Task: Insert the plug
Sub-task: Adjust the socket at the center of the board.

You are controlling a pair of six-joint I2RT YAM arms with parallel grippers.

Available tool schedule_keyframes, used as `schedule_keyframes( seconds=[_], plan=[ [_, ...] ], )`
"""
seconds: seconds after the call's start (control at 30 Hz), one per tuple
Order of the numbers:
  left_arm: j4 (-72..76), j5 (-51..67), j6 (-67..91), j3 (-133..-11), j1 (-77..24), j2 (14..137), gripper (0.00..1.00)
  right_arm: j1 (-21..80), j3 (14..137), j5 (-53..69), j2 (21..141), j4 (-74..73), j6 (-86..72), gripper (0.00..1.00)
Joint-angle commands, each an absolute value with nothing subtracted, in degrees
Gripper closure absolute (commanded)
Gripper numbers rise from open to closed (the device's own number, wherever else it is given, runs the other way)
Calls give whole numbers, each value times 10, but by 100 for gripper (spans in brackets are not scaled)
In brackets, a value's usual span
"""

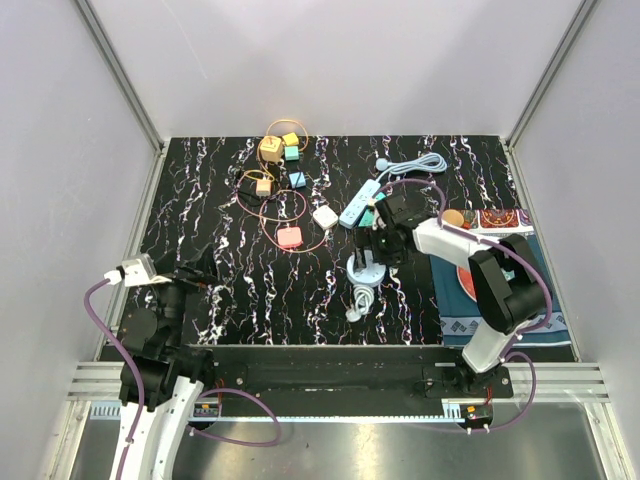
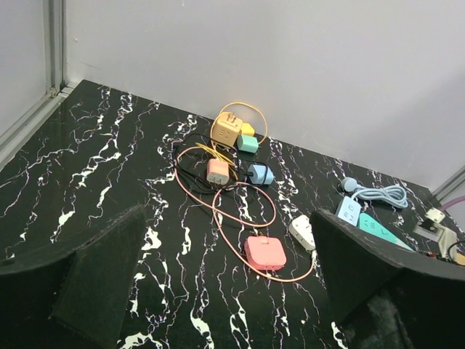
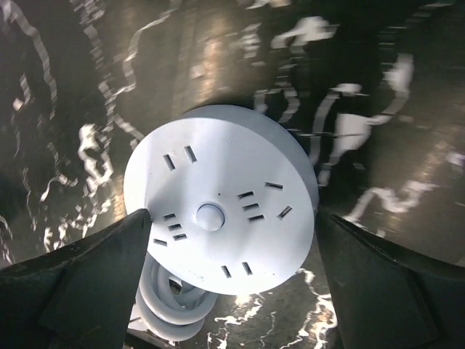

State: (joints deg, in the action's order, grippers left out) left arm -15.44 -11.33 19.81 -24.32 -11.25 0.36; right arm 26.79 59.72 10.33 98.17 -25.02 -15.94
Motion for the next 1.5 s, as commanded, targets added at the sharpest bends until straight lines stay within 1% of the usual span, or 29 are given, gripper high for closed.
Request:
schedule_keyframes(
  seconds=[0.0,0.13,0.23,0.33,0.43,0.47,0.53,0.57,0.63,0.67,0.7,0.73,0.77,0.8,0.87,0.9,0.93,1.0,1.03,1.1,1.2,1.3,1.47],
  plan=[
    [-134,-95,198,-266,-113,-15,1,320,623,168,983,-240,-86,0],
    [-135,-86,199,-267,-114,-4,1,339,628,203,969,-240,-62,0],
    [-137,-78,200,-270,-113,25,1,344,629,200,943,-241,-56,0],
    [-148,-69,202,-279,-114,59,1,344,630,160,896,-240,-57,0],
    [-172,-64,215,-301,-114,118,1,344,623,93,835,-231,-66,0],
    [-177,-63,224,-315,-115,133,1,344,621,55,801,-228,-69,0],
    [-189,-56,233,-332,-113,179,1,343,603,19,765,-213,-76,0],
    [-192,-54,237,-349,-114,195,1,343,594,-22,721,-204,-85,0],
    [-192,-37,245,-364,-114,247,1,343,555,-57,673,-161,-96,0],
    [-192,-32,248,-379,-114,267,1,342,538,-88,622,-141,-105,1],
    [-192,-24,254,-386,-115,285,1,343,501,-104,597,-98,-113,0],
    [-192,-22,257,-393,-114,323,1,343,484,-119,550,-84,-136,0],
    [-192,-18,263,-407,-115,345,1,344,466,-143,527,-66,-147,0],
    [-192,-9,264,-414,-116,367,1,342,431,-150,506,-33,-155,0],
    [-193,-2,267,-438,-117,438,1,342,412,-146,460,-22,-156,0],
    [-196,12,268,-446,-123,463,1,343,405,-140,452,-27,-151,0],
    [-197,12,268,-456,-128,510,1,342,403,-135,444,-32,-149,0],
    [-201,2,269,-487,-154,558,1,343,397,-134,442,-39,-150,0],
    [-204,-14,267,-498,-165,602,1,342,396,-136,446,-38,-151,0],
    [-210,-58,263,-537,-205,646,1,343,390,-141,451,-38,-155,0],
    [-239,-115,268,-596,-237,760,1,342,389,-146,463,-39,-153,0],
    [-257,-140,292,-645,-250,846,2,342,388,-147,474,-35,-150,0],
    [-262,-141,315,-701,-258,943,4,343,382,-142,489,-31,-149,0]
  ],
)
